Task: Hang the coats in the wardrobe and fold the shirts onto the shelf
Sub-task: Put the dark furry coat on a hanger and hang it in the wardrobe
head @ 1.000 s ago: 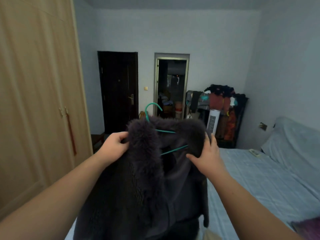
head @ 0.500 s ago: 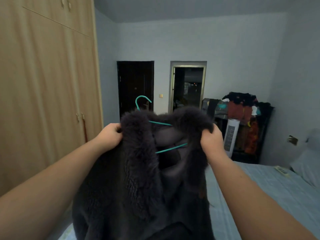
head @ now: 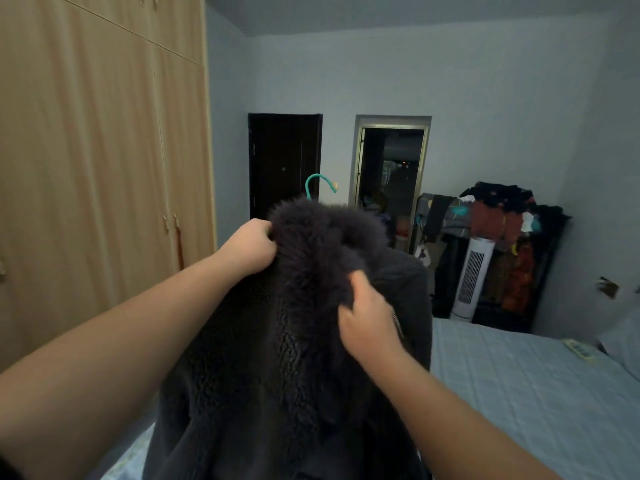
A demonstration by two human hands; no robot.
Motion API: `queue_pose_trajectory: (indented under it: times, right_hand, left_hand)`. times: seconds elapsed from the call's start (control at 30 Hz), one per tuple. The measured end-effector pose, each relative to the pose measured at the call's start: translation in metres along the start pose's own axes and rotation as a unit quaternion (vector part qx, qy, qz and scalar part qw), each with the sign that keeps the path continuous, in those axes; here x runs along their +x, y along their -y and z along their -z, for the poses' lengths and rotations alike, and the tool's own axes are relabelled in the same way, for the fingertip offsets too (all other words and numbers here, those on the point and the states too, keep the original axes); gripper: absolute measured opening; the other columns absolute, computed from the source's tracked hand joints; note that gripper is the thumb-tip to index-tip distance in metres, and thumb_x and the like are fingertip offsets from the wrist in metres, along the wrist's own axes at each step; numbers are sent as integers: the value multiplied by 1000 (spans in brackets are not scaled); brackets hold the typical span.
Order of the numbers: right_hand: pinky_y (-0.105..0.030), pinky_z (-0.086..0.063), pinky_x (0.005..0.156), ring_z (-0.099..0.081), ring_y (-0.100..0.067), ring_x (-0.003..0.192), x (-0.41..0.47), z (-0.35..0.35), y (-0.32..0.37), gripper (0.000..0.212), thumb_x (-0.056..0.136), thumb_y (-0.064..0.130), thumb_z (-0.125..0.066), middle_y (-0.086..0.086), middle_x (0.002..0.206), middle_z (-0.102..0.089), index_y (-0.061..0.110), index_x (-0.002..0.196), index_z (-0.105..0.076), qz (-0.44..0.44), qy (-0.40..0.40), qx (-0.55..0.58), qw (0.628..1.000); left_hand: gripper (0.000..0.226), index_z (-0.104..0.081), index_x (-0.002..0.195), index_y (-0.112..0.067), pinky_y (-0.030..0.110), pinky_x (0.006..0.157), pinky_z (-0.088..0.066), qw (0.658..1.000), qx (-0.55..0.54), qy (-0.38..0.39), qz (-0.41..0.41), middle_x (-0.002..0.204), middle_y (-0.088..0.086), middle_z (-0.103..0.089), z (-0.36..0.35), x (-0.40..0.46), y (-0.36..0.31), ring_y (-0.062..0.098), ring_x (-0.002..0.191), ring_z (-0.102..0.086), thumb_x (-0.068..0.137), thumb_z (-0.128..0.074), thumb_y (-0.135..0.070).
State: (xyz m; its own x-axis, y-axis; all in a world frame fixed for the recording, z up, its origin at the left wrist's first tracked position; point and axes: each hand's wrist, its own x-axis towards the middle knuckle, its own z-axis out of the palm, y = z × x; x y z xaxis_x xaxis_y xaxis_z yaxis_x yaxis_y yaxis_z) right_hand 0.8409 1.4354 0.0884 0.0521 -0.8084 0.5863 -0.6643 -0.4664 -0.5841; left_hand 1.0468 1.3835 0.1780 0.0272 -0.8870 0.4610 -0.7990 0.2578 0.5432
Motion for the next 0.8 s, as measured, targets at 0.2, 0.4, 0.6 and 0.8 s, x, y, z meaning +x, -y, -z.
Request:
queue_pose_trajectory:
  times: [0.2,0.4,0.6,0.8]
  right_hand:
    - [-39,-51,75,-65,-26,89,-42,-19,-18,23,91,25,-45,-2,96,-68,30,113,-43,9,75,54,996]
    - [-36,-45,98,-51,-25,118,-37,-24,-60,67,90,26,-49,-6,138,-42,27,149,-19,-56,191,-95,975]
    - [-42,-58,79,-69,-13,75,6,30,-64,21,90,34,-52,6,86,-74,34,89,-73,-79,141,-36,986]
    - [-37,-48,58,-56,-14,63,71,104,-3,18,97,15,-46,4,82,-63,27,94,-59,97,-158,12,983]
  left_hand:
    - [24,-59,65,-22,31,69,-44,999,-13,-48,0,68,-6,-63,12,10,11,20,78,-64,89,-62,-19]
    - [20,-64,81,-32,32,77,-48,998,-22,-38,-55,83,-7,-68,9,6,7,13,84,-63,95,-55,-20]
    - [28,-63,77,-31,25,75,-44,987,-109,-101,-68,85,-11,-67,34,15,30,2,83,-59,94,-57,-9]
    - [18,-68,87,-14,16,69,-45,968,-134,-169,-128,90,-2,-67,85,34,18,-2,81,-53,94,-57,-1]
